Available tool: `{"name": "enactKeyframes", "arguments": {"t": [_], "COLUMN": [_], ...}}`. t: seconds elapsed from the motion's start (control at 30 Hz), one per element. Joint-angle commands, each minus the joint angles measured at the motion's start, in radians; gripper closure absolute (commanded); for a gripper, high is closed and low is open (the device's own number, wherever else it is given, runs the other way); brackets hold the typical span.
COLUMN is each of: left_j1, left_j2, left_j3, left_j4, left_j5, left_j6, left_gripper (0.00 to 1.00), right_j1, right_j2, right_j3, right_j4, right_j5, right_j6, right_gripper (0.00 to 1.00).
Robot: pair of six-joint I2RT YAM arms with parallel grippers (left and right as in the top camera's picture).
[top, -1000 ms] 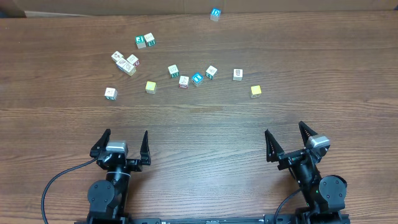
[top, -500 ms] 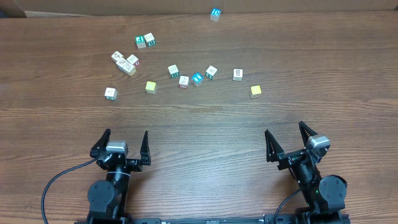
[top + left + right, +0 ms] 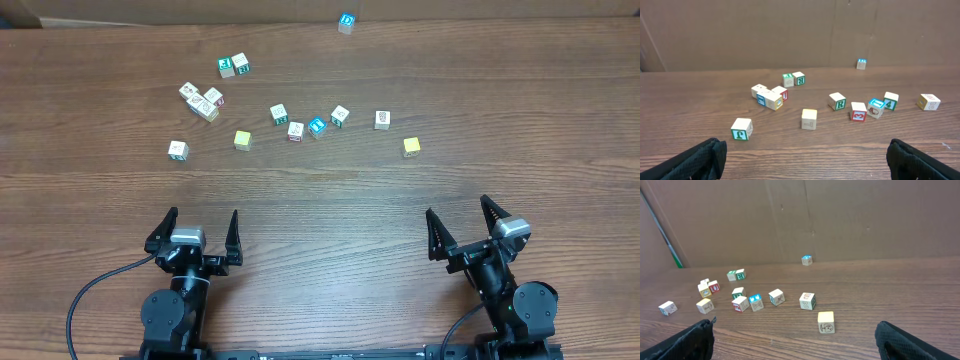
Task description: Form a tower
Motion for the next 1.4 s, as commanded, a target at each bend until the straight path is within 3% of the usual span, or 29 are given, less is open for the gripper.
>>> {"name": "enactKeyframes", "arguments": {"t": [0.0, 1.37], "left_j1": [0.007, 0.007], "left_j2": [-0.011, -0.011], "left_j3": [-0.003, -0.003], "left_j4": [0.002, 0.002], "left_j5": [0.012, 0.012], "left_j6": [0.016, 0.016], "left_gripper": [0.01, 0.01], "right_j1": [0.006, 0.006], "right_j2": [-0.012, -0.012], "right_j3": [-0.011, -0.011], "right_j4": [0.005, 0.013], "right_j5": [0.009, 0.043], "right_j6": [-0.005, -0.005], "right_gripper": [0.0, 0.0]}}
